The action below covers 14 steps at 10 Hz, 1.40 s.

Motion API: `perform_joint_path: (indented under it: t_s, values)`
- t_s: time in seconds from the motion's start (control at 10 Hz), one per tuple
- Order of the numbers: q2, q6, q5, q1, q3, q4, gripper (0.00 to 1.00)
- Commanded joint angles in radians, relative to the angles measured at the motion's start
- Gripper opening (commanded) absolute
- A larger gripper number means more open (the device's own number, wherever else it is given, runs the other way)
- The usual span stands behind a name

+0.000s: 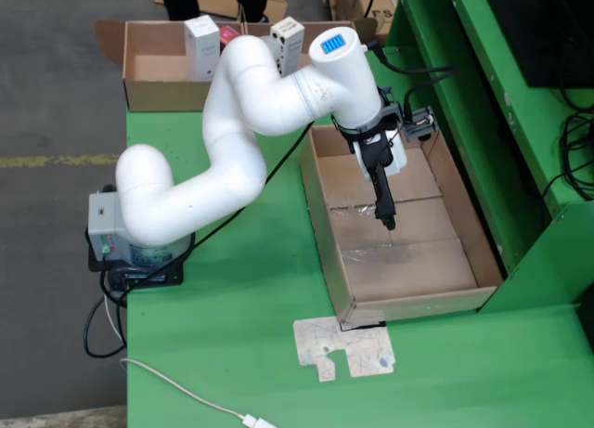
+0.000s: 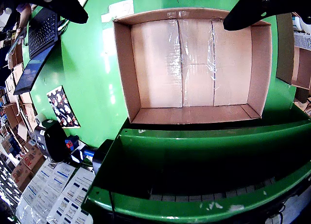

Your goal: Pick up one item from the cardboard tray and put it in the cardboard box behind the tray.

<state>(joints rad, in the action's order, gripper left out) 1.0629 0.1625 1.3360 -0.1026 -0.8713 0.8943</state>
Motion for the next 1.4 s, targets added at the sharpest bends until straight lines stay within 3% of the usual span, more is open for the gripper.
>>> perform_joint_path:
  t_s: [0.0, 1.3]
  values:
    - [-0.019, 0.005, -0.013, -0.005, -0.068, 0.012, 1.0]
    - [-0.013, 0.012, -0.015, -0.019, -0.077, 0.017, 1.0]
